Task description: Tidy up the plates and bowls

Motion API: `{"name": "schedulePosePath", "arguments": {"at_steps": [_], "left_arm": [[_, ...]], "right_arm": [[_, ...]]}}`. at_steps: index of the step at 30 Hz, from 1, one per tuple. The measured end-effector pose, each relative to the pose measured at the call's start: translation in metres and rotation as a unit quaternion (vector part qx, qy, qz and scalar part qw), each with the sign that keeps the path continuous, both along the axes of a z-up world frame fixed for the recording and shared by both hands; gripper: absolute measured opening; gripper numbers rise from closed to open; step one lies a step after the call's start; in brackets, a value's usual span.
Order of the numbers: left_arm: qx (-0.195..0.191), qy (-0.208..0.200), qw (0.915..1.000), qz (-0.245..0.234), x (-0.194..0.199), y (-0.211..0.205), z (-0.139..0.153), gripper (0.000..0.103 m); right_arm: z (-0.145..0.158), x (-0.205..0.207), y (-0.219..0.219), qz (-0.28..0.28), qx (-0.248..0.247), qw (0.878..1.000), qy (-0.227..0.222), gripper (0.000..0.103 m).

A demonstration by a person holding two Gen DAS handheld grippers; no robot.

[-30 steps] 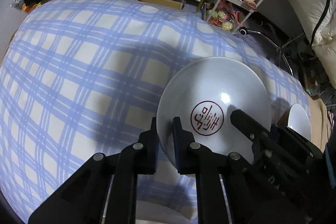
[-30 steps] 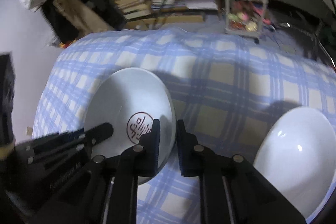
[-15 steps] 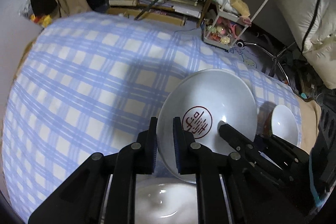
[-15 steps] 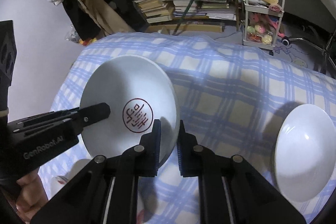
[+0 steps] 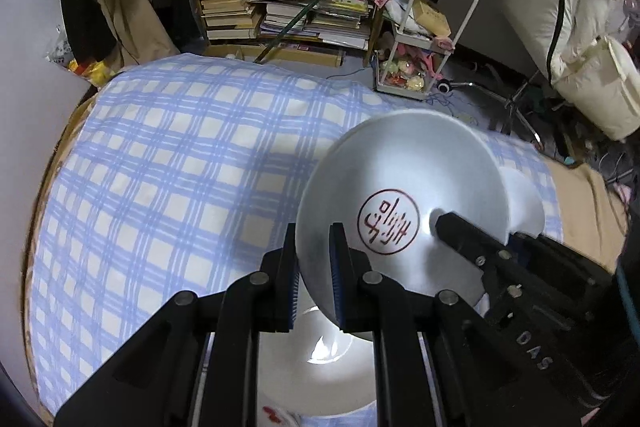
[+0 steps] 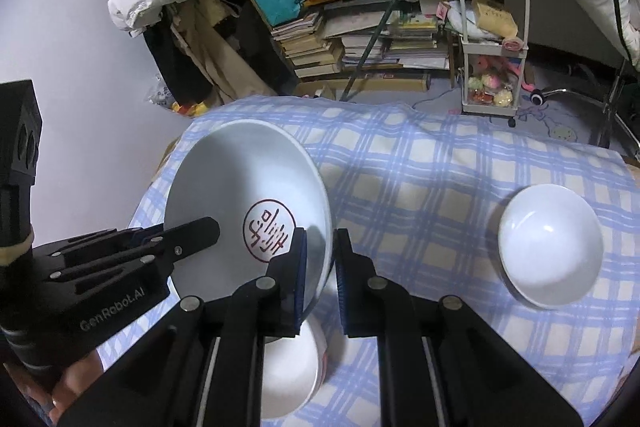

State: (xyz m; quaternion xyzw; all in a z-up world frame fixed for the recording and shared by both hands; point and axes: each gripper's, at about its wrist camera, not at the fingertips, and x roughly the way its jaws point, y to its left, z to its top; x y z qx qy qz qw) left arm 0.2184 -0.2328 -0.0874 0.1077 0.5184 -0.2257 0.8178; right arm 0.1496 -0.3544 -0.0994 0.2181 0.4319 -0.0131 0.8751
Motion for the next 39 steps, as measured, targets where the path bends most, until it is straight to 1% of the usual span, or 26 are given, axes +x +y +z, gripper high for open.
{"name": "schedulePosePath", "arguments": {"at_steps": [2,5,11,16,20,24,28,31,36,39], "left_arm": [[0.003,0.008,1.0,0.002,-0.006,0.005,-0.003,0.013],[-0.009,0.02,0.9997,0.01,-0.014,0.018,-0.004,0.013],[-0.013,0.027,0.9992,0.026,-0.034,0.038,-0.006,0.013],[-0.017,0.035,0.9987,0.032,-0.05,0.052,-0.01,0.013],[-0.012,0.036,0.9985,0.04,-0.061,0.06,-0.017,0.013],[-0.018,0.052,0.9969,0.057,-0.063,0.068,-0.029,0.013],[-0.013,0.059,0.996,0.065,-0.066,0.074,-0.039,0.013],[-0.013,0.063,0.9955,0.07,-0.067,0.079,-0.043,0.013],[-0.026,0.07,0.9939,0.081,-0.062,0.086,-0.046,0.013],[-0.031,0.075,0.9929,0.086,-0.06,0.088,-0.05,0.013]], "right_arm": [[0.002,-0.004,0.003,0.004,-0.002,1.0,0.0,0.015],[0.003,-0.012,0.008,0.007,0.006,1.0,0.005,0.015],[0.002,-0.025,0.027,0.022,0.005,1.0,0.017,0.015],[-0.003,-0.042,0.041,0.036,-0.002,0.999,0.02,0.015],[-0.013,-0.054,0.047,0.044,0.01,0.999,0.028,0.015],[-0.023,-0.054,0.055,0.056,0.002,0.998,0.038,0.015],[-0.035,-0.051,0.063,0.079,-0.005,0.995,0.068,0.015],[-0.044,-0.052,0.07,0.085,-0.01,0.993,0.083,0.015],[-0.05,-0.049,0.079,0.096,-0.027,0.991,0.086,0.015],[-0.053,-0.046,0.081,0.097,-0.026,0.991,0.087,0.015]]}}
